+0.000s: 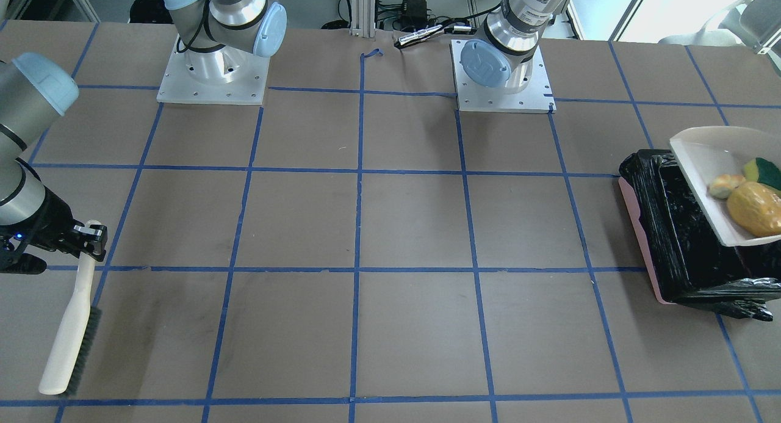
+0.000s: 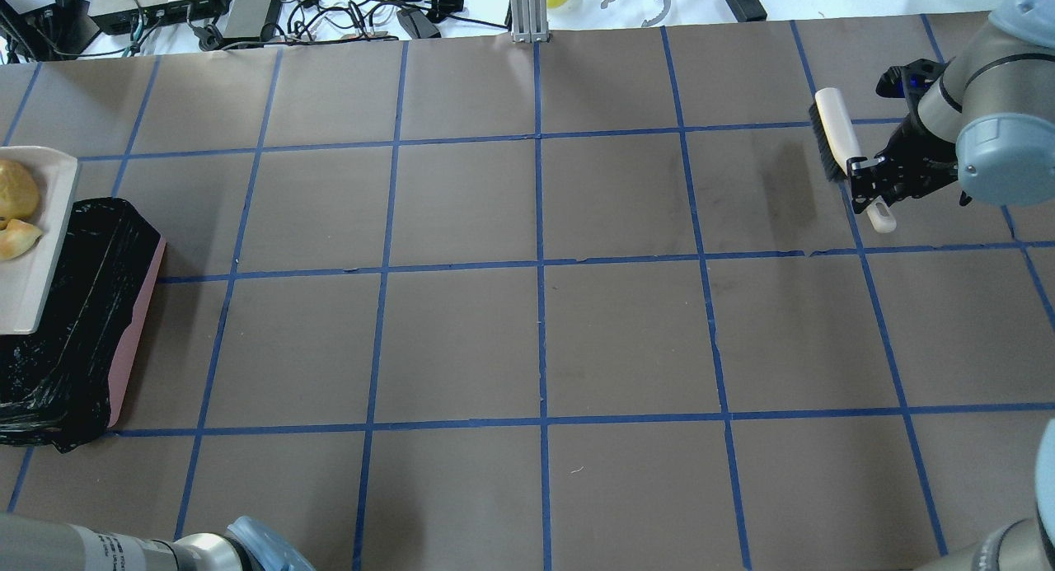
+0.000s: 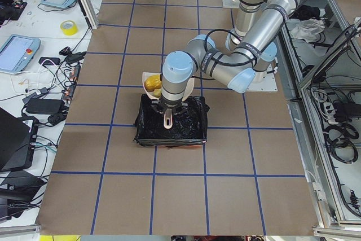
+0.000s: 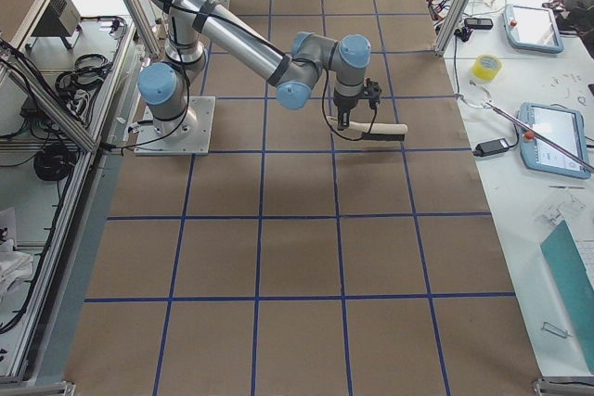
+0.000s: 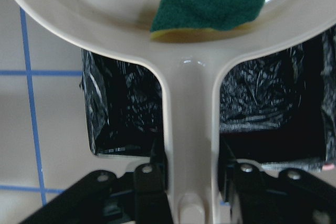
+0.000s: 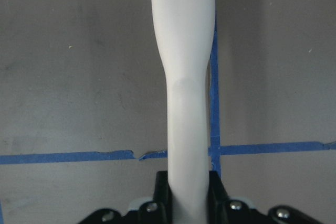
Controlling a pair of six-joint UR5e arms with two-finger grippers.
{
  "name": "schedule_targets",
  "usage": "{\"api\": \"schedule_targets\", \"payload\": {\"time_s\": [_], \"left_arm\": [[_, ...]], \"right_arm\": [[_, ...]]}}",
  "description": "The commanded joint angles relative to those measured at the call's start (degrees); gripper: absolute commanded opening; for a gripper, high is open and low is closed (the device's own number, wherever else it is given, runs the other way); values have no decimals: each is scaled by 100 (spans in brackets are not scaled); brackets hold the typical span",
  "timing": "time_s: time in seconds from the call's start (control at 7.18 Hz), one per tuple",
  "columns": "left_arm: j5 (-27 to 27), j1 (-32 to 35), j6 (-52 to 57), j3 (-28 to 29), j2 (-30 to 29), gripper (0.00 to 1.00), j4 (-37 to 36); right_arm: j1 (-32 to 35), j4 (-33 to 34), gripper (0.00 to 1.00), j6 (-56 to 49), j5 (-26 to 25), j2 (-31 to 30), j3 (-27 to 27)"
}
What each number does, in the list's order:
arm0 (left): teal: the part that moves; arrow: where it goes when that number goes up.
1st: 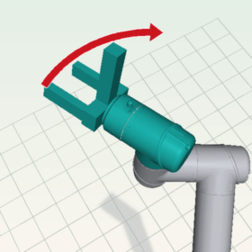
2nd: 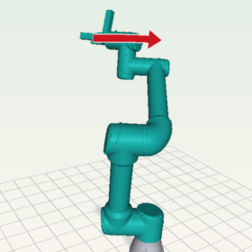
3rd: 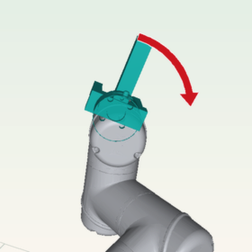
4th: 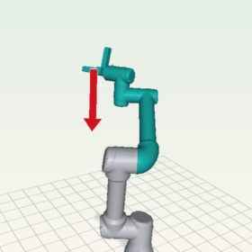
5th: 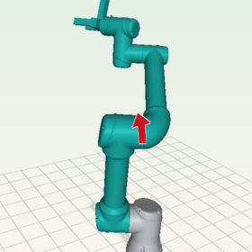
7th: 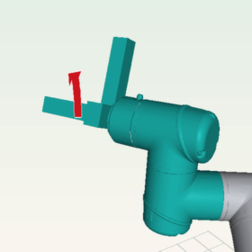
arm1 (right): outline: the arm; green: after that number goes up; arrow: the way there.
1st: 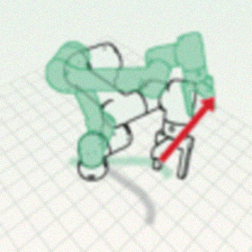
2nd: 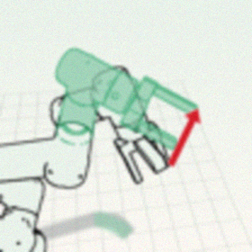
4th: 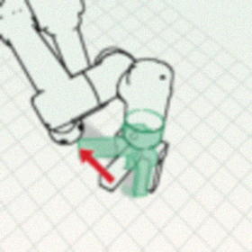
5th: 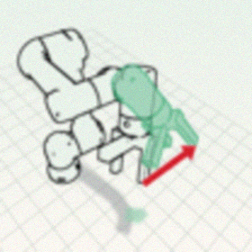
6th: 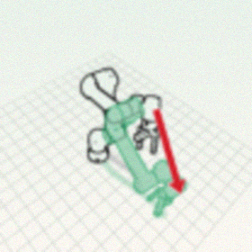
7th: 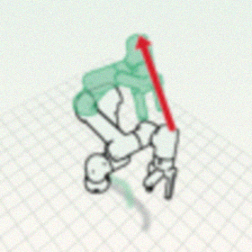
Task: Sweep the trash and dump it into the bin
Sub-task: 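Tilt the dustpan with the left gripper to dump the items into the bag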
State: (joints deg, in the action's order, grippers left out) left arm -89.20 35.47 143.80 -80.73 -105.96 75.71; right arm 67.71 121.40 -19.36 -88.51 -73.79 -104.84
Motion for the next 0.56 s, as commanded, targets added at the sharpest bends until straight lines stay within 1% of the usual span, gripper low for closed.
{"api": "schedule_targets", "payload": {"time_s": [0.0,0.14,0.28,0.42], "left_arm": [[-1254,81,-106,84,-83,0,-792],[-2006,422,-124,49,-118,0,-1639],[-2893,973,-324,-169,-92,0,-2239],[-3928,1579,-544,-485,-48,0,-2680]], "right_arm": [[-29,286,5,-50,35,-47,-404],[-29,305,5,-42,71,-56,-432],[-29,305,5,-59,71,-47,-432],[-29,305,6,-120,80,-47,-432]]}}
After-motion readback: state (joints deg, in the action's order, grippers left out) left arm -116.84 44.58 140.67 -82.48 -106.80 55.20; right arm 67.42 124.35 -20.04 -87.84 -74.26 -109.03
